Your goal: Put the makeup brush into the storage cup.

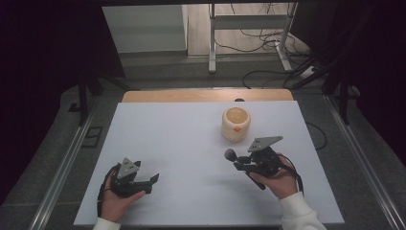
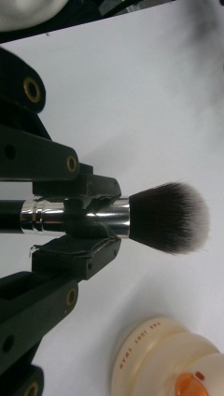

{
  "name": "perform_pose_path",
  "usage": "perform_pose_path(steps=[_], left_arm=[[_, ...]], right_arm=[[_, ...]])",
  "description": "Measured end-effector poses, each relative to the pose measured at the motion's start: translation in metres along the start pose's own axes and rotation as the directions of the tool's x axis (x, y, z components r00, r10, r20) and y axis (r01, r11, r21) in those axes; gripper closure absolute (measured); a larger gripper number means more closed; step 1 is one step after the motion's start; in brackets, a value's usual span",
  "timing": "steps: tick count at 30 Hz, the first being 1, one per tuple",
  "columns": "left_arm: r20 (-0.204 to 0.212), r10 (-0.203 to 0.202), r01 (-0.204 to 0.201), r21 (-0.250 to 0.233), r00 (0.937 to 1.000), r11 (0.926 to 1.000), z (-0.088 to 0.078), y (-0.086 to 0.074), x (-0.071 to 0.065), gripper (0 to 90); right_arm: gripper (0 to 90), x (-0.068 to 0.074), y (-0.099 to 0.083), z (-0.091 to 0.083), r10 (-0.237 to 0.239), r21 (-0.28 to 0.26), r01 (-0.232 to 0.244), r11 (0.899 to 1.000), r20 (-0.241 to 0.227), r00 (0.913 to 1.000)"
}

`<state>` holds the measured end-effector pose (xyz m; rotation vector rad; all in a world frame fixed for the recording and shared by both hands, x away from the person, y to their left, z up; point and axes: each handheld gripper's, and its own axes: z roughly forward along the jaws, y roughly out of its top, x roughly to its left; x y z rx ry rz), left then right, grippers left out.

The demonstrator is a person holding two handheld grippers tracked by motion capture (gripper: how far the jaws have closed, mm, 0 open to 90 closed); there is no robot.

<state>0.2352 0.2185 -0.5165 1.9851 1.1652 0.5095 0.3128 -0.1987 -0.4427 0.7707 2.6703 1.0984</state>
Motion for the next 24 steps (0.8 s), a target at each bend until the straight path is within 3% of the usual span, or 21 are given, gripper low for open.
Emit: perform_pose_path(steps=[15,24], left_arm=[[-0.007,-0.005,0.005,0.005,1.0000,1.0000,0.000,-0.001,-0.001,16.2],[-0.008,0.000,0.000,0.009,1.0000,1.0000,-0.001,-0.001,0.000,16.2]], right_arm=[[71.0,-0.001,0.003,-0.007,0.031,-0.067,-0.029,0.997,0.024,0.9992],[71.0,-0.005,0.010,-0.016,0.072,-0.133,-0.066,0.989,0.035,0.9968]])
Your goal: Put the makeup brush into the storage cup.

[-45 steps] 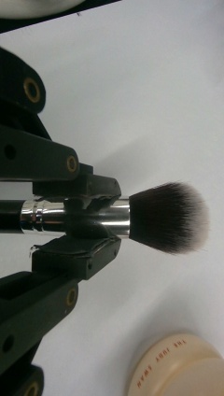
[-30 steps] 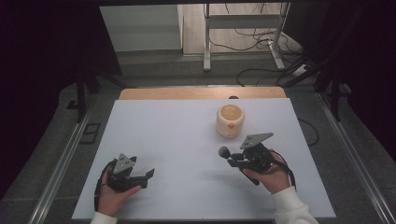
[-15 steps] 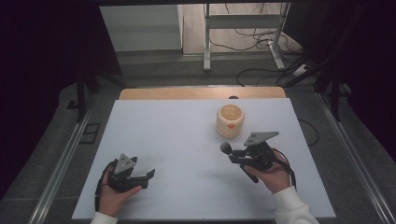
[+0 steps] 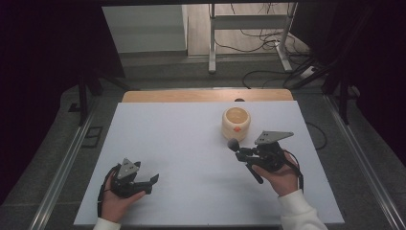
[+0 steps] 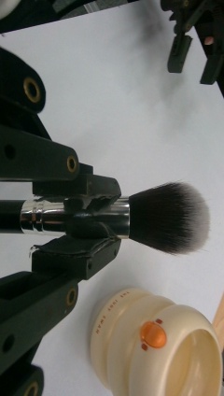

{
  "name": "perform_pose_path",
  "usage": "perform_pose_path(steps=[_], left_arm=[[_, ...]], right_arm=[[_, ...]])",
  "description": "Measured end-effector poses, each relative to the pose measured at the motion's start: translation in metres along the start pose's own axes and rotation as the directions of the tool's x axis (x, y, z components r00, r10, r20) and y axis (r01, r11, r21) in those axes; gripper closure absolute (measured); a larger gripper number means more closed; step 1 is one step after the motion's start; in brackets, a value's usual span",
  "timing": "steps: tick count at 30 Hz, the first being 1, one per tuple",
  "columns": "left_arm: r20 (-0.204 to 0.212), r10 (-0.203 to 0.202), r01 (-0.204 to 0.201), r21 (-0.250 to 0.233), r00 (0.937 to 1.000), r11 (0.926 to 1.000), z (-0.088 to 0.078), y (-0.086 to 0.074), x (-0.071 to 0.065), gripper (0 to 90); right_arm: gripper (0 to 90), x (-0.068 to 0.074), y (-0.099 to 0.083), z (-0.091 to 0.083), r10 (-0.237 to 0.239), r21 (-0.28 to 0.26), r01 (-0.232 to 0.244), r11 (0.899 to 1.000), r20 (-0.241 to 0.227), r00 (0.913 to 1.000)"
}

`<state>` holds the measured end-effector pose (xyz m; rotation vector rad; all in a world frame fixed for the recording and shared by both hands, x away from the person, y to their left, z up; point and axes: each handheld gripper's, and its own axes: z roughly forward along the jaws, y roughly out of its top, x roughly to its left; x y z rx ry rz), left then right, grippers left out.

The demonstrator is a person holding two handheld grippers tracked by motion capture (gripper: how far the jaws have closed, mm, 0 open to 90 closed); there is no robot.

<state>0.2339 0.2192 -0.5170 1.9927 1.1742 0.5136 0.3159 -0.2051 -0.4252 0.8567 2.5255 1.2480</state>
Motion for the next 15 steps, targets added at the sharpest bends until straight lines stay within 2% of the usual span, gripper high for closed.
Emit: perform_pose_path(steps=[7,15], left_arm=[[0.005,-0.004,0.004,-0.001,1.0000,1.0000,0.000,0.000,-0.001,16.2],[0.005,-0.008,0.008,-0.003,1.0000,1.0000,0.001,0.000,-0.001,16.2]], right_arm=[[71.0,-0.001,0.010,0.001,0.001,-0.019,0.000,1.000,0.019,0.9998],[71.0,-0.006,0.017,0.002,0.027,-0.051,-0.025,0.998,0.044,0.9986]])
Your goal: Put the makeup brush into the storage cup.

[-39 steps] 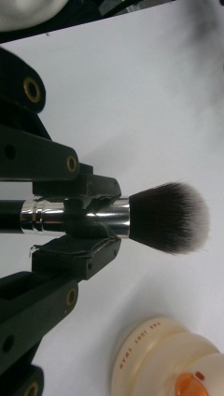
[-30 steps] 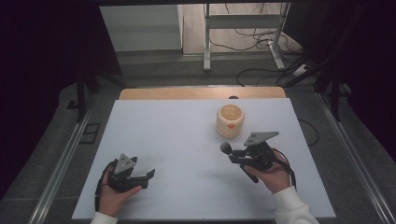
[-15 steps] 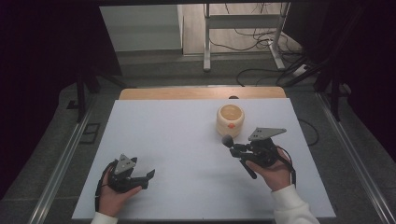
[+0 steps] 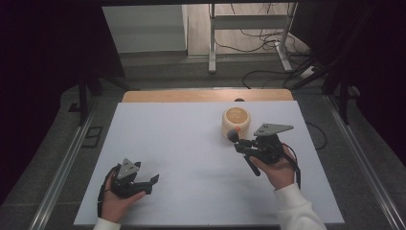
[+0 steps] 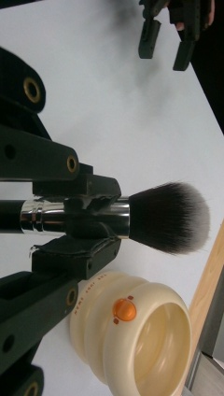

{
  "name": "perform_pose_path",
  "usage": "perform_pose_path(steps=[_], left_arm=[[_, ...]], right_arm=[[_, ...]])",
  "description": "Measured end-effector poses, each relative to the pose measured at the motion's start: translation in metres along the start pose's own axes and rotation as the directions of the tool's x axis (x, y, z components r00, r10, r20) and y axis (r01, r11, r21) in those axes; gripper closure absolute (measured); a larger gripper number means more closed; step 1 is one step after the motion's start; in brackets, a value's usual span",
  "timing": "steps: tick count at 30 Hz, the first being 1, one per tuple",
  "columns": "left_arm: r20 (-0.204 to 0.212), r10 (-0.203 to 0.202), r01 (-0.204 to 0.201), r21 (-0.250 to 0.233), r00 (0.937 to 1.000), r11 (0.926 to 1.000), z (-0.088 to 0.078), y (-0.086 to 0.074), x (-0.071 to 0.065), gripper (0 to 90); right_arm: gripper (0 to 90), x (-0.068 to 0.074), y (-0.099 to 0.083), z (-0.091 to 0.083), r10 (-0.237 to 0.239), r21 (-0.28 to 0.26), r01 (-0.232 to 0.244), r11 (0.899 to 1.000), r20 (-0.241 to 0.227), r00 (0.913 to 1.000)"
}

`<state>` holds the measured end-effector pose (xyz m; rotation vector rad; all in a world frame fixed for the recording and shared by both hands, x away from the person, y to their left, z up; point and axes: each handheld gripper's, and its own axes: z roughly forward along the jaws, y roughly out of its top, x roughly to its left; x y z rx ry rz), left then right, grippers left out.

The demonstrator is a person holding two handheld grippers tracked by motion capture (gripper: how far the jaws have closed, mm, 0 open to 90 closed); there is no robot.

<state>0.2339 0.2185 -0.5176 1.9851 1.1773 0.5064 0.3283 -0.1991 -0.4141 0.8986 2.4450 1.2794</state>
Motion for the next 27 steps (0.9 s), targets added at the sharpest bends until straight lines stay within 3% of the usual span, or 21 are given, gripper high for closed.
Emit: perform_pose_path(steps=[18,27], left_arm=[[-0.001,-0.001,0.001,-0.001,1.0000,1.0000,0.001,0.000,-0.001,16.2],[-0.001,0.000,0.000,0.000,1.0000,1.0000,0.001,0.000,-0.001,16.2]], right_arm=[[71.0,-0.012,0.002,0.001,0.086,-0.083,-0.083,0.993,0.026,0.9960],[71.0,-0.012,0.006,0.001,0.093,-0.117,-0.089,0.989,0.028,0.9953]])
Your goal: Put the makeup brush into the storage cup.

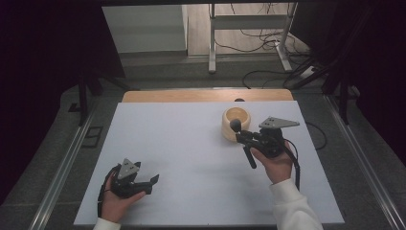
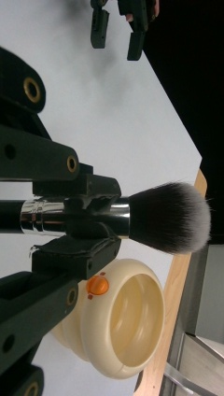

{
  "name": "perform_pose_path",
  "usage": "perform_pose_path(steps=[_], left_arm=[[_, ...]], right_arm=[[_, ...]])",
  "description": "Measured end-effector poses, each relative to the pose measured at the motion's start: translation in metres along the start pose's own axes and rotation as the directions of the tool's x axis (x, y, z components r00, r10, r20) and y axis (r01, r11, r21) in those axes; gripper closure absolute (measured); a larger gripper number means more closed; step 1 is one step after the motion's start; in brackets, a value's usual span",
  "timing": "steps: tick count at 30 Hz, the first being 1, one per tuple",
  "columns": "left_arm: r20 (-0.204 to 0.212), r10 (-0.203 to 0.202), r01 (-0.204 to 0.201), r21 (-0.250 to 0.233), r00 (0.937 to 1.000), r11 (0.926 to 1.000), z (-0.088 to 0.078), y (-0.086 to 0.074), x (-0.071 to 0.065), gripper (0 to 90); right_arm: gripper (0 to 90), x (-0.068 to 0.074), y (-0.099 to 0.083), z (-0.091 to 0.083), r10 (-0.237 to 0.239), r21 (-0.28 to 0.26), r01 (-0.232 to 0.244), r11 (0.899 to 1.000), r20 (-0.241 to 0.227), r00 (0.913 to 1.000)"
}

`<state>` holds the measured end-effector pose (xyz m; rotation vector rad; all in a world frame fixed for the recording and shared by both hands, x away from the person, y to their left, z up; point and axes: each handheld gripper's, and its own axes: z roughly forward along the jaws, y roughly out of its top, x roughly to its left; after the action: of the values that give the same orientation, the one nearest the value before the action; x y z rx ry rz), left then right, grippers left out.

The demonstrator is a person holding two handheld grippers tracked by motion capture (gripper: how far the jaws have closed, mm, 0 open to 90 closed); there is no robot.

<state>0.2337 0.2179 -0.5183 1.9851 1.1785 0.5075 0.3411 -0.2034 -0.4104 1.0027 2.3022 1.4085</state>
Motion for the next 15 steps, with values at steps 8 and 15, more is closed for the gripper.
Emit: perform_pose_path(steps=[8,15], left_arm=[[0.001,0.001,-0.001,0.001,1.0000,1.0000,0.0002,0.0000,-0.0001,16.2],[0.000,0.005,-0.005,0.002,1.0000,1.0000,0.0001,0.0000,0.0006,16.2]], right_arm=[[71.0,-0.0002,0.0029,-0.0003,0.014,-0.027,-0.014,1.000,0.003,0.9999],[71.0,-0.0007,0.0087,0.0010,0.019,-0.042,-0.019,0.999,0.011,0.9998]])
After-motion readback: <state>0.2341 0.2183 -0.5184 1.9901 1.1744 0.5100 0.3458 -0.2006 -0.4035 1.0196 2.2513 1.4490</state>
